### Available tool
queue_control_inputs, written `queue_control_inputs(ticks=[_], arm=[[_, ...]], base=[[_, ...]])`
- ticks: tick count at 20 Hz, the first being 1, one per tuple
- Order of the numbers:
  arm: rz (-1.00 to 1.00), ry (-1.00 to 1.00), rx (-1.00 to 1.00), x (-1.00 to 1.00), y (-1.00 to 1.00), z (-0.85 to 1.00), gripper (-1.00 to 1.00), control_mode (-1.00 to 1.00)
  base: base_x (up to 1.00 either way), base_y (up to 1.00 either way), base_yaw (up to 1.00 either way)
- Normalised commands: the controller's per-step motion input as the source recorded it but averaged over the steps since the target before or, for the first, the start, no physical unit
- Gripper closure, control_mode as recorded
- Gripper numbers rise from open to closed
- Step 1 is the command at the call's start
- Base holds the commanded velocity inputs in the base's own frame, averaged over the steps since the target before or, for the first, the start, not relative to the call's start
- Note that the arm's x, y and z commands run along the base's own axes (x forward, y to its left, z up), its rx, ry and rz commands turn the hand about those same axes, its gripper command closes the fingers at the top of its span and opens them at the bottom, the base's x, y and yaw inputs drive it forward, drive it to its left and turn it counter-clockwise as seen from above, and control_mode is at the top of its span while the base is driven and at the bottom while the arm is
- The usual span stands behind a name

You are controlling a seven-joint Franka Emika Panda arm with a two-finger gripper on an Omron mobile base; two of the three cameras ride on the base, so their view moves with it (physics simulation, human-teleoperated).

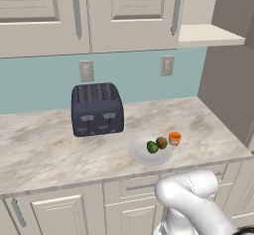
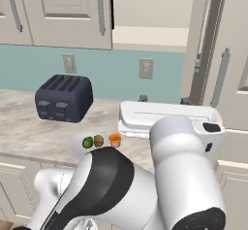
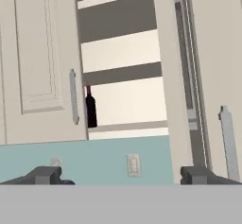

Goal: Pick the avocado and bread from the counter and place them on the plate. Then pick the jam from the cabinet and place it next to the plate. Lastly close the cabinet door.

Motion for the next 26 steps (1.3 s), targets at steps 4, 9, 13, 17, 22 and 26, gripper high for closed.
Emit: queue_control_inputs(ticks=[4,9,13,17,22,26], arm=[[0.0,-0.02,0.0,0.22,-0.61,-0.02,-1.0,-1.0],[0.0,-0.02,0.0,0.32,-0.57,0.0,-1.0,-1.0],[0.07,0.0,0.02,0.54,-0.42,-0.01,-1.0,-1.0],[0.09,0.0,0.02,0.55,-0.36,-0.06,-1.0,-1.0],[0.09,0.0,0.02,0.46,-0.38,-0.04,-1.0,-1.0],[0.09,-0.01,0.03,0.38,-0.41,-0.02,-1.0,-1.0]], base=[[0.0,0.0,0.0],[0.0,0.0,0.0],[0.0,0.0,0.0],[0.0,0.0,0.0],[0.0,0.0,0.0],[0.0,0.0,0.0]])
